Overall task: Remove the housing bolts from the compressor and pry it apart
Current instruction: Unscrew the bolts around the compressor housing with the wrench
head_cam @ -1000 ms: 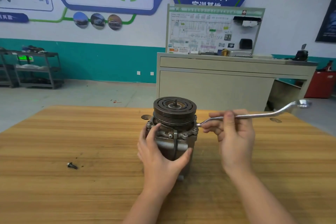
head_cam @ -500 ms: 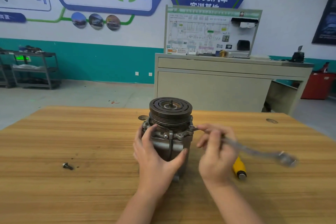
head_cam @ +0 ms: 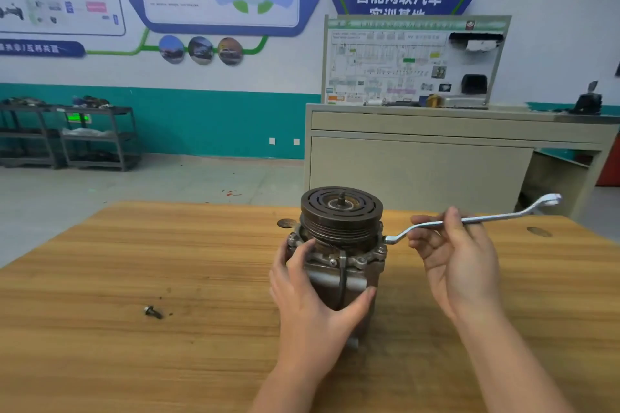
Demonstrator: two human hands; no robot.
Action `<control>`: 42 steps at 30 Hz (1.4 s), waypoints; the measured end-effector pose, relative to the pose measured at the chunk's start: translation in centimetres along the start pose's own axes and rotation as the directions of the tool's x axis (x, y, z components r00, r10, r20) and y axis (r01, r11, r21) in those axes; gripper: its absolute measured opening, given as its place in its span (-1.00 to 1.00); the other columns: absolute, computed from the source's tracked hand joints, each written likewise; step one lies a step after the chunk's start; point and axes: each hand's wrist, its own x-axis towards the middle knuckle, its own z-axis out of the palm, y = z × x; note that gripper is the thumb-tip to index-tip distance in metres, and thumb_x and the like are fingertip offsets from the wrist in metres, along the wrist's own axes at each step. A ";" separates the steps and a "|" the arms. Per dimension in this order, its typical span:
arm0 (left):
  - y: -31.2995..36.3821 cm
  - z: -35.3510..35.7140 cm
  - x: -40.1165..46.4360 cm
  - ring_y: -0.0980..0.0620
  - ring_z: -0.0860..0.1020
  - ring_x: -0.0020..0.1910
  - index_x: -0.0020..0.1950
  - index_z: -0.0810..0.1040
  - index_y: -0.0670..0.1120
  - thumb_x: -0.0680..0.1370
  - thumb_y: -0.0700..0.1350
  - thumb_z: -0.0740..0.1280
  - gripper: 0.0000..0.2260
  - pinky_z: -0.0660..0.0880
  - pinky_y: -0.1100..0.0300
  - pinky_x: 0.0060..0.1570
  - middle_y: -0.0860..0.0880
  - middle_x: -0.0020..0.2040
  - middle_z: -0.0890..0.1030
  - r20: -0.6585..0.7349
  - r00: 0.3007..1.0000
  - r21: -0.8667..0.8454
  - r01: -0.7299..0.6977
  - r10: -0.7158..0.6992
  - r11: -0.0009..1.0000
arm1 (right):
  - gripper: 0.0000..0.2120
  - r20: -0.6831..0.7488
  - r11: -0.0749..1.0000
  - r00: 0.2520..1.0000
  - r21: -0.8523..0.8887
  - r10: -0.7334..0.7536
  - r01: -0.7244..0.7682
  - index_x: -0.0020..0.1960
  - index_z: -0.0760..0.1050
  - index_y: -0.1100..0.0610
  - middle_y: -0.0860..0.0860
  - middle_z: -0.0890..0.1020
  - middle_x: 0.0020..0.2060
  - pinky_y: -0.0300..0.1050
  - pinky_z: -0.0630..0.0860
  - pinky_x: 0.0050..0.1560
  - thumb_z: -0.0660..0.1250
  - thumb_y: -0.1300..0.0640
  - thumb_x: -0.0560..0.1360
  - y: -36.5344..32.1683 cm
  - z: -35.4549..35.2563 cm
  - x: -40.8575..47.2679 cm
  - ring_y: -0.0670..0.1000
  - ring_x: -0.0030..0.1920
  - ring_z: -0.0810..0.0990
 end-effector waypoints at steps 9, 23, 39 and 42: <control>-0.4 0.2 0.2 0.12 0.12 0.46 0.29 0.11 0.47 0.21 0.32 0.45 -0.24 0.18 -0.09 0.42 0.24 0.37 0.15 -0.037 0.999 -0.013 -0.009 0.009 1.000 | -0.77 0.470 0.495 0.727 -0.534 -0.500 0.685 -0.05 0.48 0.00 -0.10 0.64 -0.19 -0.28 0.57 -0.17 0.15 -0.10 0.63 1.7 -0.2 -3.5 -0.16 -0.24 0.65; 0.9 -0.3 0.2 0.08 0.18 0.44 0.22 0.15 0.50 0.14 0.28 0.45 -0.26 0.15 0.15 0.37 0.12 0.41 0.21 -0.003 0.997 -0.049 0.077 -0.077 0.996 | -0.73 -0.092 0.956 0.954 0.096 0.286 -0.278 -0.22 0.32 0.16 0.07 0.51 -0.54 -0.35 0.16 -0.64 0.04 0.21 0.65 1.7 0.8 2.2 -0.07 -0.68 0.28; 0.4 -0.5 1.1 0.07 0.26 0.40 0.22 0.15 0.41 0.12 0.32 0.42 -0.26 0.24 -0.10 0.42 0.08 0.36 0.28 0.000 0.997 -0.078 0.074 -0.074 0.994 | -0.81 0.153 0.858 0.877 -0.187 -0.456 0.478 -0.20 0.45 -0.18 0.06 0.65 -0.31 -0.24 0.44 -0.50 0.21 -0.11 0.58 1.5 0.7 -2.1 -0.01 -0.52 0.55; 0.5 -0.5 1.1 0.08 0.30 0.36 0.20 0.19 0.35 0.15 0.31 0.41 -0.31 0.26 -0.10 0.41 0.10 0.30 0.32 -0.029 0.998 -0.083 0.058 -0.060 0.995 | -0.87 0.293 0.725 0.775 -0.279 -0.561 0.630 -0.13 0.45 -0.22 -0.03 0.63 -0.32 -0.20 0.47 -0.46 0.21 -0.19 0.57 1.8 0.5 -2.6 -0.04 -0.49 0.57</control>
